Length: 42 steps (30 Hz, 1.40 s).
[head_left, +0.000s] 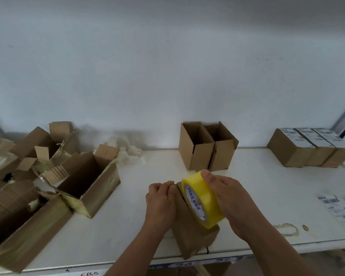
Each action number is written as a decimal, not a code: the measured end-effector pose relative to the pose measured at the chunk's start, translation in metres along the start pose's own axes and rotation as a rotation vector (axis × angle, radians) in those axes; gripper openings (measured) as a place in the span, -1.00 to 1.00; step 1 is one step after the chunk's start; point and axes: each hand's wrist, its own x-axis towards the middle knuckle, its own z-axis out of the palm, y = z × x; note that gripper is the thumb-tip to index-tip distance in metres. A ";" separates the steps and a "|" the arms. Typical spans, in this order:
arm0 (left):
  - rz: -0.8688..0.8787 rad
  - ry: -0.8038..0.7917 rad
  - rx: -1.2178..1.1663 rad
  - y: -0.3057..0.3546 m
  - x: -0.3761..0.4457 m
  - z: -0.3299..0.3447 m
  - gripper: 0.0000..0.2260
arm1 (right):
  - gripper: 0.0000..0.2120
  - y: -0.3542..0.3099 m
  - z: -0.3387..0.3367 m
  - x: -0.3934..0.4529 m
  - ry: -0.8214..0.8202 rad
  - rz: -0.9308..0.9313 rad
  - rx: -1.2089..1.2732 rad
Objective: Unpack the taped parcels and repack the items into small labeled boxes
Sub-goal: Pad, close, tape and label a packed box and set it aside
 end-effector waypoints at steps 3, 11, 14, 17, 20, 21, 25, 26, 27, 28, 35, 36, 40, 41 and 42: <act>0.011 0.010 -0.087 0.020 -0.001 -0.016 -0.70 | -0.29 -0.002 0.000 0.004 -0.022 -0.006 -0.042; -0.084 -0.240 -0.261 0.057 -0.004 -0.040 -0.79 | -0.30 -0.013 0.000 0.006 -0.064 0.021 -0.160; -0.084 -0.243 -0.287 0.057 0.003 -0.044 -0.84 | -0.46 -0.015 0.001 0.003 -0.072 0.007 -0.153; -0.081 -0.212 -0.217 0.057 0.008 -0.040 -0.86 | -0.53 -0.014 0.004 0.003 -0.066 -0.004 -0.150; -0.101 -0.153 -0.228 0.058 0.011 -0.031 -0.85 | -0.69 -0.016 0.004 0.002 -0.085 -0.013 -0.168; -0.105 -0.115 -0.225 0.058 0.013 -0.029 -0.85 | -0.73 -0.018 0.003 0.000 -0.105 -0.016 -0.151; -0.195 0.034 -0.289 0.049 0.031 -0.035 -0.85 | -0.77 -0.018 -0.002 -0.009 -0.193 -0.010 -0.113; -0.235 0.030 -0.327 0.046 0.035 -0.035 -0.86 | -0.77 -0.015 -0.002 -0.010 -0.202 -0.014 -0.143; -0.267 0.017 -0.363 0.045 0.037 -0.034 -0.87 | -0.75 -0.013 -0.003 -0.011 -0.200 -0.018 -0.166; -0.283 0.010 -0.382 0.045 0.038 -0.031 -0.88 | -0.74 -0.011 -0.002 -0.012 -0.184 -0.020 -0.172; -0.312 0.166 -0.560 0.050 0.022 -0.015 -0.88 | -0.72 -0.006 0.010 -0.012 -0.032 -0.144 -0.212; -0.346 0.167 -0.618 0.049 0.018 -0.015 -0.88 | -0.74 -0.006 0.013 -0.011 -0.001 -0.179 -0.193; -0.368 0.184 -0.760 0.048 0.014 -0.019 -0.88 | -0.80 -0.008 0.027 0.005 0.087 -0.294 -0.101; -0.353 0.188 -0.802 0.049 0.016 -0.021 -0.89 | -0.81 -0.009 0.031 0.009 0.095 -0.309 -0.077; -0.347 0.180 -0.836 0.049 0.018 -0.021 -0.89 | -0.84 -0.011 0.034 0.013 0.097 -0.320 -0.051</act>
